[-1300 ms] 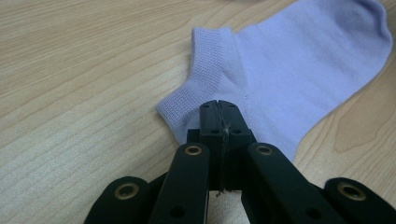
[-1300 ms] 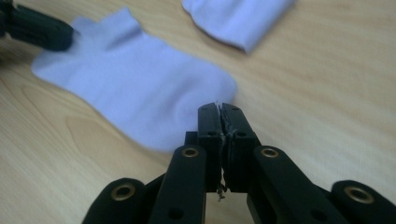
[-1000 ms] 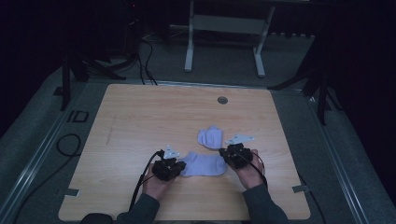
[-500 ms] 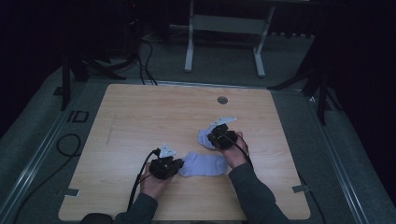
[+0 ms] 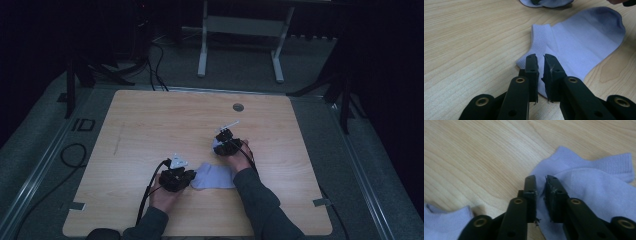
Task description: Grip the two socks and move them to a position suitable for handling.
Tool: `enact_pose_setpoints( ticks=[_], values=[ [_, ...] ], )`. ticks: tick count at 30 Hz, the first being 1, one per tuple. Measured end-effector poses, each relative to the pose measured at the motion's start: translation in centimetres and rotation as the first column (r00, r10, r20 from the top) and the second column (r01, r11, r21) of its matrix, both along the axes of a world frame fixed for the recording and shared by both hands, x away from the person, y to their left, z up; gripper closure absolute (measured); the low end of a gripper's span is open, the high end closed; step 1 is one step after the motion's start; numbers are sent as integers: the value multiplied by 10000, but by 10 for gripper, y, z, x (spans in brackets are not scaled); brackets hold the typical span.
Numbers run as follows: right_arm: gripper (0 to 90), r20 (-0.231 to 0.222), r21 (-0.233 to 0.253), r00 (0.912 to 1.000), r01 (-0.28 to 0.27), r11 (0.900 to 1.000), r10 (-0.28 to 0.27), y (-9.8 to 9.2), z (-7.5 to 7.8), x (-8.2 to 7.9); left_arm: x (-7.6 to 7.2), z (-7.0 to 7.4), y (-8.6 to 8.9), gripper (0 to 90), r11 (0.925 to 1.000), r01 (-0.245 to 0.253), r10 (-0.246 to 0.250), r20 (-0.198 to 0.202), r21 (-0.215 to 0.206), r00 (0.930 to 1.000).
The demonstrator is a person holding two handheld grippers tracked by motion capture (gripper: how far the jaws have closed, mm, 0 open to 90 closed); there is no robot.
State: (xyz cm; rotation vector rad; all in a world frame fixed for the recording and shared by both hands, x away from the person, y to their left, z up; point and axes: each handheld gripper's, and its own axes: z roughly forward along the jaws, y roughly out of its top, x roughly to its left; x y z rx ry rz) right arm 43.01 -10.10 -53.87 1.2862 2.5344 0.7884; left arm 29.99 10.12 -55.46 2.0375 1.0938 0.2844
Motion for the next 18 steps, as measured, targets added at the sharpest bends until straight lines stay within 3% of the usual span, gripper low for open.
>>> enact_pose_setpoints(
  ticks=[5,11,18],
  values=[
    [892,-361,253,9990,261,9993,-252,-6,1,3,0,1,0,815,10000,-4,4,26,9,10000],
    [895,-230,234,9997,56,9997,-51,-8,3,-4,1,0,0,816,10000,-13,13,-18,21,10000],
    [895,-124,714,9998,-114,9974,123,-7,8,-8,1,-1,-1,817,10000,-17,17,-20,41,10000]
  ],
)
